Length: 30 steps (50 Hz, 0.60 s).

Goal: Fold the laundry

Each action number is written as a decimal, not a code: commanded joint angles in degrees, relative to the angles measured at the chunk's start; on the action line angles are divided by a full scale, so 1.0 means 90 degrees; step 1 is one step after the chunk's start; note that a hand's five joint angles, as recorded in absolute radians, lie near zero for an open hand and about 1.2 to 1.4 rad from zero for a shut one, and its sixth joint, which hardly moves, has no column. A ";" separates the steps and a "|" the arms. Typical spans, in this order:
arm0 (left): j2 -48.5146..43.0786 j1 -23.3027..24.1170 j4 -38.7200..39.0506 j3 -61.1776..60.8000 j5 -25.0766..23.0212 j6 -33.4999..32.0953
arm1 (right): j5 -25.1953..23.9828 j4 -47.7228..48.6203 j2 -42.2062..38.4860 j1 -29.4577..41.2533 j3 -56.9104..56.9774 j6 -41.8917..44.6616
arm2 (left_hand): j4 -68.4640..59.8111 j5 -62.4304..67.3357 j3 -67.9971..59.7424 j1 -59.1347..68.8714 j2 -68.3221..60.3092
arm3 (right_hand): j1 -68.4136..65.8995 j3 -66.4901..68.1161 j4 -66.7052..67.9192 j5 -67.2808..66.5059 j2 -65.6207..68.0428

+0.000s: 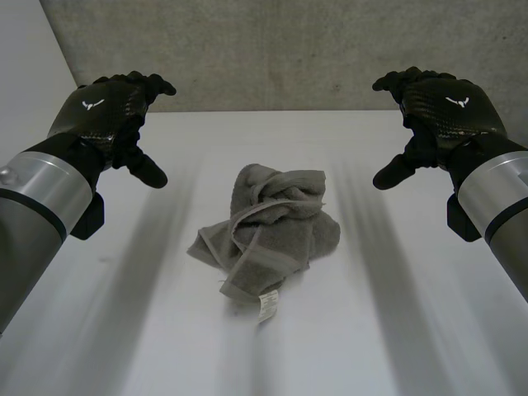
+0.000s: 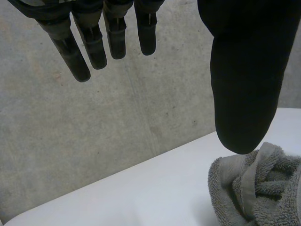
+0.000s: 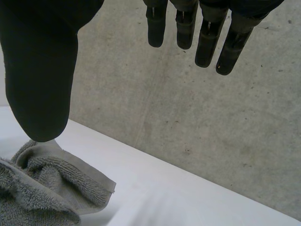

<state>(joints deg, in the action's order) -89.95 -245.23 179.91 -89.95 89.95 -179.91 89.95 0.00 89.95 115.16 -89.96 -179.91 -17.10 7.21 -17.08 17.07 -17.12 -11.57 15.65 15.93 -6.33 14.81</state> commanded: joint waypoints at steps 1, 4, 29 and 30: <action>-0.0357 -0.0165 0.0184 0.1109 -0.0805 0.0400 | -0.0366 0.0381 -0.1216 -0.0345 0.1226 0.0625 | 0.0709 -0.0722 0.0707 -0.0706 0.0711 | 0.0175 -0.0627 -0.0659 0.0703 -0.0534; -0.0308 -0.0135 0.0478 0.0982 -0.0815 0.0361 | -0.0386 0.0420 -0.1216 -0.0345 0.1216 0.0625 | 0.0690 -0.0703 0.0689 -0.0687 0.0692 | 0.0175 -0.0627 -0.0659 0.0703 -0.0534; -0.0318 -0.0126 0.0577 0.1069 -0.0786 0.0390 | -0.0337 0.0332 -0.1225 -0.0404 0.1391 0.0527 | 0.0690 -0.0703 0.0689 -0.0687 0.0692 | 0.0175 -0.0627 -0.0659 0.0703 -0.0534; -0.0318 -0.0126 0.0577 0.1069 -0.0786 0.0390 | -0.0337 0.0332 -0.1225 -0.0403 0.1392 0.0527 | 0.0690 -0.0703 0.0689 -0.0687 0.0692 | 0.0175 -0.0627 -0.0659 0.0703 -0.0534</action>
<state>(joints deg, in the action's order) -91.66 -245.94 183.61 -83.95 85.11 -177.77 87.60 2.43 82.41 112.76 -82.14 -176.36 -15.49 5.35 -15.58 15.67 -15.56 -11.57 15.49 15.76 -5.08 14.71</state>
